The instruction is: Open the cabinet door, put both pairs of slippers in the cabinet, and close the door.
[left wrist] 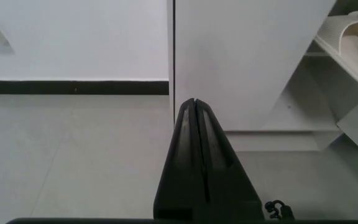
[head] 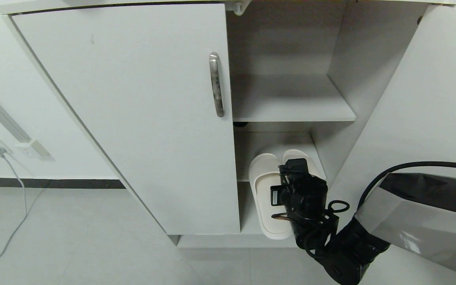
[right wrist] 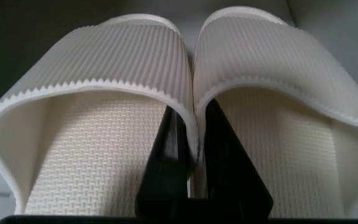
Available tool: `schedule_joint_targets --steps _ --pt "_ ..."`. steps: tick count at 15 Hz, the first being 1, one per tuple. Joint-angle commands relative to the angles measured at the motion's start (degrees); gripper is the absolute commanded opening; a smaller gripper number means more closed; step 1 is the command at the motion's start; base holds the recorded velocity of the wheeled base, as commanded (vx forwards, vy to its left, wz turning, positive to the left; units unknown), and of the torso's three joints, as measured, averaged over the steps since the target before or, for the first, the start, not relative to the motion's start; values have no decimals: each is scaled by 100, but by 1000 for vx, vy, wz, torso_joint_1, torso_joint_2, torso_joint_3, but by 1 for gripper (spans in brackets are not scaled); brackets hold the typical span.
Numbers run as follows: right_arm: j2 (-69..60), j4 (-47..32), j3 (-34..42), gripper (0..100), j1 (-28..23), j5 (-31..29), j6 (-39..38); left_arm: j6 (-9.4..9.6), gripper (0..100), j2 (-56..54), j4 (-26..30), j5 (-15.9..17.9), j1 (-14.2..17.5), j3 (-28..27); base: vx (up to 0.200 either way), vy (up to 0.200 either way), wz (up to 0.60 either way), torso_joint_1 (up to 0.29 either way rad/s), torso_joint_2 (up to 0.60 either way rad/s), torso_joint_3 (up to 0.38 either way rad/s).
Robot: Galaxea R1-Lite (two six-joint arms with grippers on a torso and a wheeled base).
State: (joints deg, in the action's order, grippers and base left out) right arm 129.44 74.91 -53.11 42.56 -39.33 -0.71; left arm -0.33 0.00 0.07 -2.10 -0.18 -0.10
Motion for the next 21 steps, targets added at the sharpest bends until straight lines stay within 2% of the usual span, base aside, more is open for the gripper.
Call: schedule_joint_targets --steps 1,3,8,15,21 --pt "2 -20 -85 0 -11 4 0 -2 0 9 1 -1 1 1 0 0 0 0 0 0" --pt "99 -38 -226 0 -72 13 36 -2 0 9 1 -1 1 1 0 0 0 0 0 0" --pt "705 -143 -1236 0 -503 65 238 -11 0 9 1 -1 1 1 0 0 0 0 0 0" --pt "1277 -1198 -3056 0 -670 109 220 -29 0 9 1 -1 1 1 0 0 0 0 0 0" --pt "1382 -1831 -3741 0 -828 109 211 -20 0 0 1 -10 1 1 0 0 0 0 0 0"
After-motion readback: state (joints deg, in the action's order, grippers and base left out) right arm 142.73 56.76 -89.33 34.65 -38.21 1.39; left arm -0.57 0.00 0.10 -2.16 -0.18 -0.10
